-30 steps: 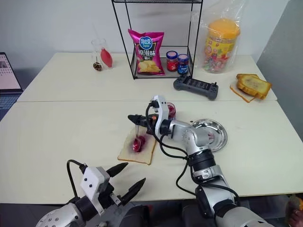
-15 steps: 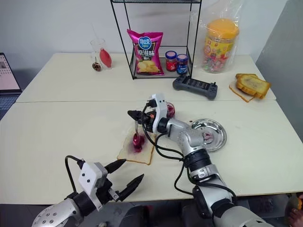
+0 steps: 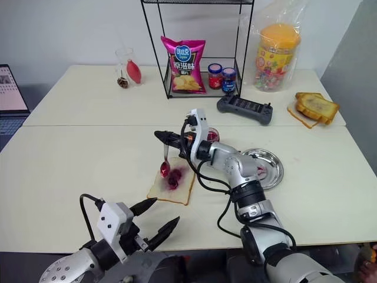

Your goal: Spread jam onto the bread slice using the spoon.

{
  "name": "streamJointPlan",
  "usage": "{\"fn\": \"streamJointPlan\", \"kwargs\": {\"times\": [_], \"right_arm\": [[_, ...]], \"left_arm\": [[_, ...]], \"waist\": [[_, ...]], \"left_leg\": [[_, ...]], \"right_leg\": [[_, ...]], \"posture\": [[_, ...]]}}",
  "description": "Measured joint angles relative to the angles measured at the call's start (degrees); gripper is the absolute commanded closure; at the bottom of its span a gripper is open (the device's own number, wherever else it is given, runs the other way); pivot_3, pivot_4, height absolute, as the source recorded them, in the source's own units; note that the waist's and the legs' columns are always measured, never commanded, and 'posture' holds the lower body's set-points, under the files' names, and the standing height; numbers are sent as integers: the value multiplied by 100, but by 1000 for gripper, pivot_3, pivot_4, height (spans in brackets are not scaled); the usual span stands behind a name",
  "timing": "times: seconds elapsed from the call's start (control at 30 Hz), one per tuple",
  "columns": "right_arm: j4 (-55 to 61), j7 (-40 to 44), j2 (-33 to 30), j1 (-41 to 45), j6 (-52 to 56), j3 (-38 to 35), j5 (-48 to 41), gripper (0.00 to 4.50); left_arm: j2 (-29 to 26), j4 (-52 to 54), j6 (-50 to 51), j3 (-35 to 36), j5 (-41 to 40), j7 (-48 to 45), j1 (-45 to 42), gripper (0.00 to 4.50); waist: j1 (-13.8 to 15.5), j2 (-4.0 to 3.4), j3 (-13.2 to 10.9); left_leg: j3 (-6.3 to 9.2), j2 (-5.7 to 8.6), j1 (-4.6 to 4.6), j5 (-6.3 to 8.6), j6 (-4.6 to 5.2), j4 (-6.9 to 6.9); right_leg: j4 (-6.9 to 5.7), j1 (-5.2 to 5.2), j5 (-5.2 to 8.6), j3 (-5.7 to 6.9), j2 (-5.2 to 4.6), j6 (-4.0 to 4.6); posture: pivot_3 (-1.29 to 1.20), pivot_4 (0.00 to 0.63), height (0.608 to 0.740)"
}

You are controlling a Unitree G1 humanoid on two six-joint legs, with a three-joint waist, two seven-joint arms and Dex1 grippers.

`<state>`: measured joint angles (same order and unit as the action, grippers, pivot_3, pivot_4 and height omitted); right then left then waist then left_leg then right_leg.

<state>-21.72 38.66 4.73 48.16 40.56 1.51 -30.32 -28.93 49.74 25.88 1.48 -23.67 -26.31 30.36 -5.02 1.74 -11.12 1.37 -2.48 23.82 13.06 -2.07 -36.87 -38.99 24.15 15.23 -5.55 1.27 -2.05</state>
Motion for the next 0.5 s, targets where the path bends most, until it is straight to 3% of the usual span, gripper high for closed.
{"fn": "streamJointPlan", "kwargs": {"times": [0.27,0.5], "right_arm": [[-206,182,-65,-247,-317,481,438,4456],[-720,338,178,-160,-1251,687,867,4456]], "left_arm": [[8,28,23,-119,42,88,-54,0],[8,-241,-332,-41,103,-102,244,0]], "waist": [[-12,0,0],[-12,0,0]], "left_leg": [[-2,-2,-2,0,0,2],[-1,-4,-4,0,0,1]], "right_leg": [[-1,3,0,-1,4,1],[-1,2,-2,0,4,3]], "posture": [[0,150,740],[0,150,740]]}}
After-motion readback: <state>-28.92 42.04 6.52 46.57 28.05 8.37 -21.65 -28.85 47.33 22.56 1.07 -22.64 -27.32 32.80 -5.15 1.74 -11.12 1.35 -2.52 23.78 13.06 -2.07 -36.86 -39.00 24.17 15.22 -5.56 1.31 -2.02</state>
